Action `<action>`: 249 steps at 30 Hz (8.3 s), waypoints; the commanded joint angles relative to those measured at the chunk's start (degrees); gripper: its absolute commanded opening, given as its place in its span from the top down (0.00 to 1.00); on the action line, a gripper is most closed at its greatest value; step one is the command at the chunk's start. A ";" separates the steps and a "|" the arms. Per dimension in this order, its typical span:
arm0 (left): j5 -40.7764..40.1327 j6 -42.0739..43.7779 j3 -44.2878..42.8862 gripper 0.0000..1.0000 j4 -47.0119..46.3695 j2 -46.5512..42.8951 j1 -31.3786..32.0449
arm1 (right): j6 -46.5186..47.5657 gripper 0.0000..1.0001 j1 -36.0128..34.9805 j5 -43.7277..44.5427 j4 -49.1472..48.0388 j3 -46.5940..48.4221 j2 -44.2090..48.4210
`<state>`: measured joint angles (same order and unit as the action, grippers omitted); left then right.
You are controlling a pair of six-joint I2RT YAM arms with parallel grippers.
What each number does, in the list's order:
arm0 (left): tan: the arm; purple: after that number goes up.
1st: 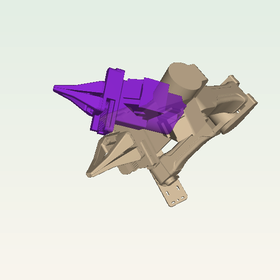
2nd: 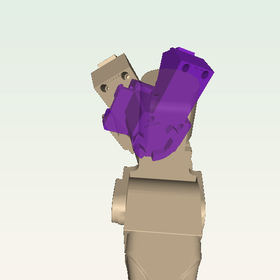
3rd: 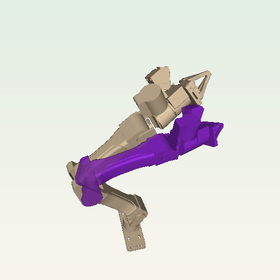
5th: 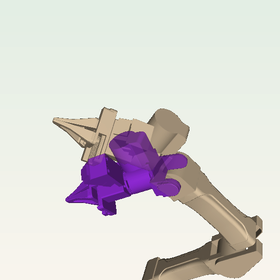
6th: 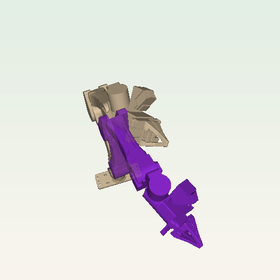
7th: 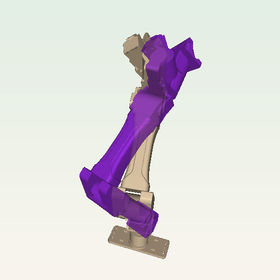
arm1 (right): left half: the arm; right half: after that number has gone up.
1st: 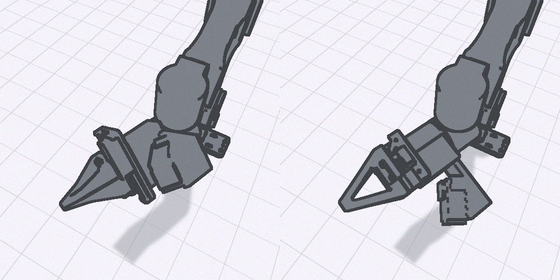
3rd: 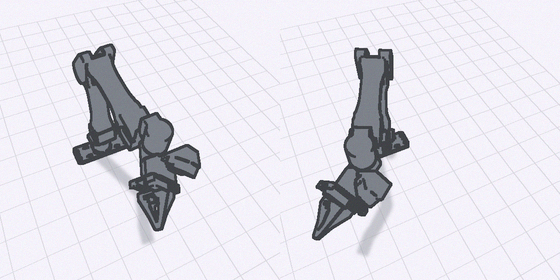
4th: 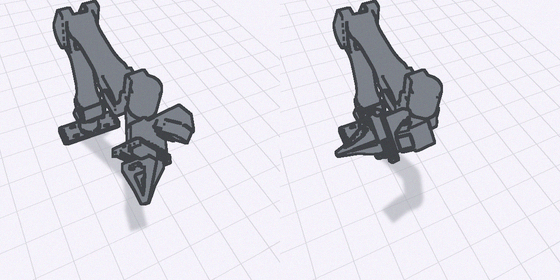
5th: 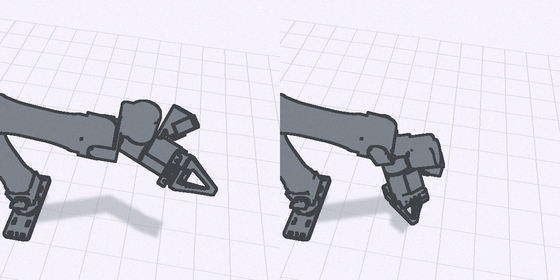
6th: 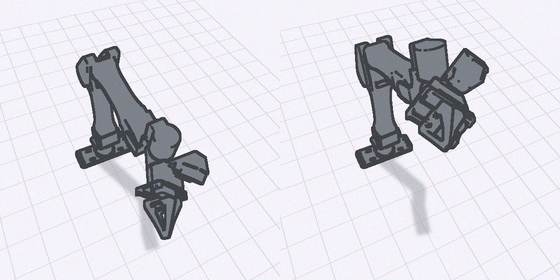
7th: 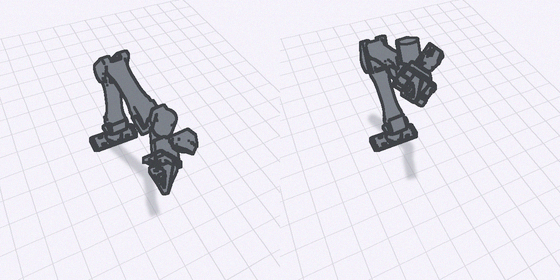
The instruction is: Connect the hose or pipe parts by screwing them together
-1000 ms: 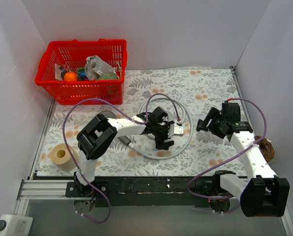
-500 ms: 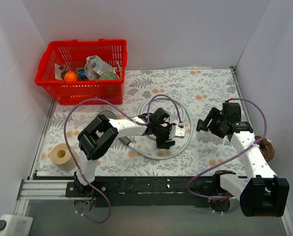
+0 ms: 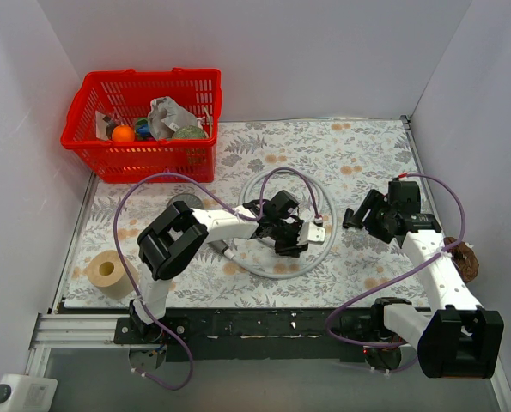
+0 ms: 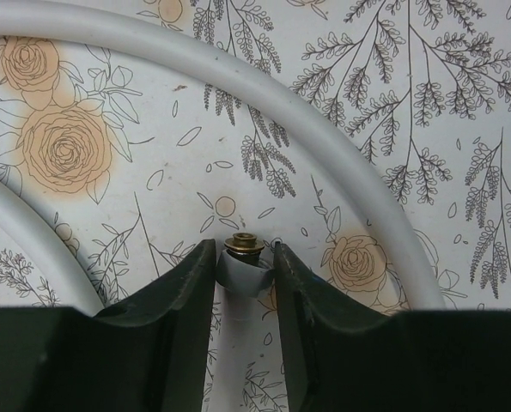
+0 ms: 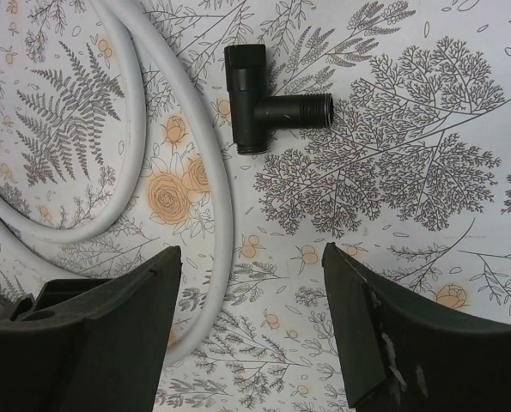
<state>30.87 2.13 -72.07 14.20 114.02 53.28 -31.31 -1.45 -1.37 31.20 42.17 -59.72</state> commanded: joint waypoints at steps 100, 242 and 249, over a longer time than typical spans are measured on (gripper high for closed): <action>8.23 -16.62 -0.62 1.00 5.05 -28.84 -5.72 | -1.13 0.30 -3.46 19.02 -0.62 18.55 -28.94; 13.69 -54.17 54.50 1.00 -47.42 -87.91 -18.47 | 13.38 0.71 -28.87 -6.81 39.47 63.91 -77.91; 14.04 -53.90 54.85 1.00 -47.68 -87.83 -18.47 | 13.73 0.99 -28.95 -7.15 35.70 65.05 -72.57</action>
<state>44.45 -52.80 -16.40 -33.12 26.41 35.20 -17.21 -29.82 -7.75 75.61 106.06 -134.52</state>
